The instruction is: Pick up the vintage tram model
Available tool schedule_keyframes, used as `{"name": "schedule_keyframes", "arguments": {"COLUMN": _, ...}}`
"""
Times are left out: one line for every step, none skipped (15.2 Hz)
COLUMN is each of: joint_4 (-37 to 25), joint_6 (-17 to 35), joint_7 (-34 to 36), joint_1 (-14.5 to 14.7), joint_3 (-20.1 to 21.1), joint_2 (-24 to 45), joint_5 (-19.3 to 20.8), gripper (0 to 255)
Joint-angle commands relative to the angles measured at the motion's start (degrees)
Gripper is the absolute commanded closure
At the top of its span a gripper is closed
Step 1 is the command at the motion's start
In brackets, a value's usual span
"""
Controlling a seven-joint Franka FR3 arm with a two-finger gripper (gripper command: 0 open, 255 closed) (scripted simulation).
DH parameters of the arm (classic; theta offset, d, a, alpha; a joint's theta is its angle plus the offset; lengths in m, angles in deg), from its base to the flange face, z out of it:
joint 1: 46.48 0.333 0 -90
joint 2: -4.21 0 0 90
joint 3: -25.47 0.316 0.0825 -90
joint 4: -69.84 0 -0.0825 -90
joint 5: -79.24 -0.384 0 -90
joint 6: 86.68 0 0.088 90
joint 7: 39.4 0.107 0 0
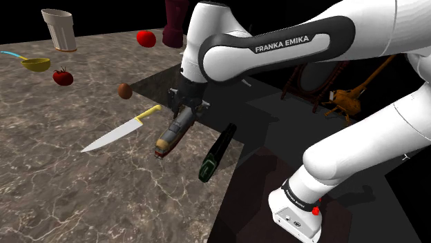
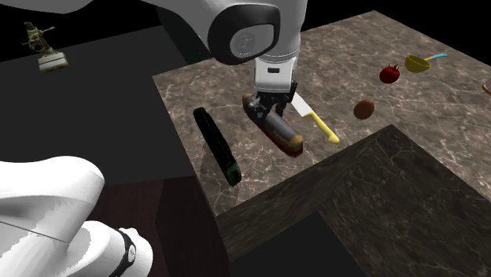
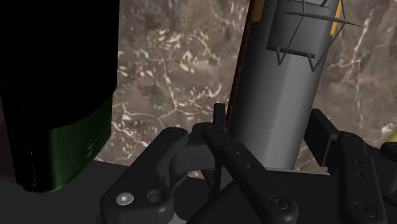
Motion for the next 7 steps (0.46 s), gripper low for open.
{"name": "schedule_keyframes", "arguments": {"joint_4": -1.22, "joint_6": -1.88, "joint_7": -0.36, "joint_1": 0.12, "joint_3": -0.61, "joint_2": -0.79, "joint_5": -0.3, "gripper": 255}}
{"name": "schedule_keyframes", "arguments": {"joint_4": -1.73, "joint_6": -2.72, "joint_7": -0.51, "joint_1": 0.19, "joint_3": -0.87, "joint_2": -1.17, "joint_5": -0.46, "gripper": 255}}
{"name": "schedule_keyframes", "arguments": {"joint_4": -2.25, "joint_6": -3.55, "joint_7": -0.65, "joint_1": 0.27, "joint_3": -1.15, "joint_2": -1.54, "joint_5": -0.59, "gripper": 255}}
{"name": "schedule_keyframes", "arguments": {"joint_4": -2.78, "joint_6": -4.38, "joint_7": -0.77, "joint_1": 0.33, "joint_3": -1.41, "joint_2": -1.88, "joint_5": -0.71, "gripper": 255}}
{"name": "schedule_keyframes", "arguments": {"joint_4": -3.32, "joint_6": -5.21, "joint_7": -0.88, "joint_1": 0.39, "joint_3": -1.67, "joint_2": -2.2, "joint_5": -0.82, "gripper": 255}}
{"name": "schedule_keyframes", "arguments": {"joint_4": -3.39, "joint_6": -5.33, "joint_7": -0.9, "joint_1": 0.41, "joint_3": -1.72, "joint_2": -2.27, "joint_5": -0.84, "gripper": 255}}
{"name": "schedule_keyframes", "arguments": {"joint_4": -3.4, "joint_6": -5.33, "joint_7": -0.9, "joint_1": 0.4, "joint_3": -1.71, "joint_2": -2.25, "joint_5": -0.83, "gripper": 255}}
